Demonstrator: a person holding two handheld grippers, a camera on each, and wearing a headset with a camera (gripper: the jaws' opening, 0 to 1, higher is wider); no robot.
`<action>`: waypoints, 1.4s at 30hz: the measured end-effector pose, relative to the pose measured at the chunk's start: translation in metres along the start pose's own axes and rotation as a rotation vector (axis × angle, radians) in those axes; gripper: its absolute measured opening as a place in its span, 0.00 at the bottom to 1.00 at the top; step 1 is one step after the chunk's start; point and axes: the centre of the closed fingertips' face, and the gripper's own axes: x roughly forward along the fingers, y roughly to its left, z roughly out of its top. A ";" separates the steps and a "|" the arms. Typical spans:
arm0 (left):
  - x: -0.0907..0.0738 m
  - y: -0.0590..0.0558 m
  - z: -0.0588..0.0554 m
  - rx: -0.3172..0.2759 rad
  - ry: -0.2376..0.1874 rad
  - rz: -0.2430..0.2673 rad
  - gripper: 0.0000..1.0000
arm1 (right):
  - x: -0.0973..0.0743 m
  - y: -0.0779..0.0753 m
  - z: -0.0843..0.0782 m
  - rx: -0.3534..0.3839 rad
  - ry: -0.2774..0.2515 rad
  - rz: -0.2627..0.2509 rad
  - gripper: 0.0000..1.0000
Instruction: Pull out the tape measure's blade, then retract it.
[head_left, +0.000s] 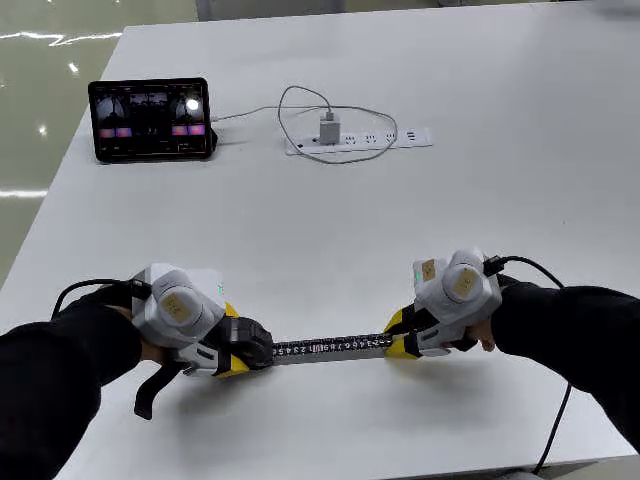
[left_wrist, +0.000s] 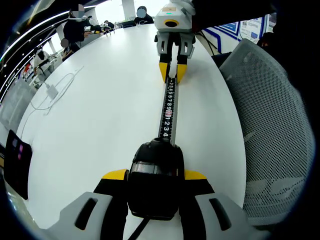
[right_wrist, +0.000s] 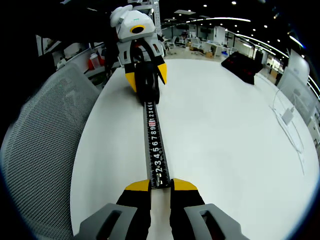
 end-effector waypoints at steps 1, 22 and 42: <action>0.000 0.000 0.000 0.000 0.000 0.000 0.33 | -0.001 0.000 -0.001 -0.001 0.002 0.000 0.10; 0.000 0.000 0.000 0.000 0.000 0.000 0.33 | -0.010 -0.003 -0.012 0.013 0.014 -0.009 0.10; 0.000 0.000 0.000 -0.002 0.000 0.002 0.33 | -0.017 -0.006 -0.022 0.026 0.021 -0.021 0.10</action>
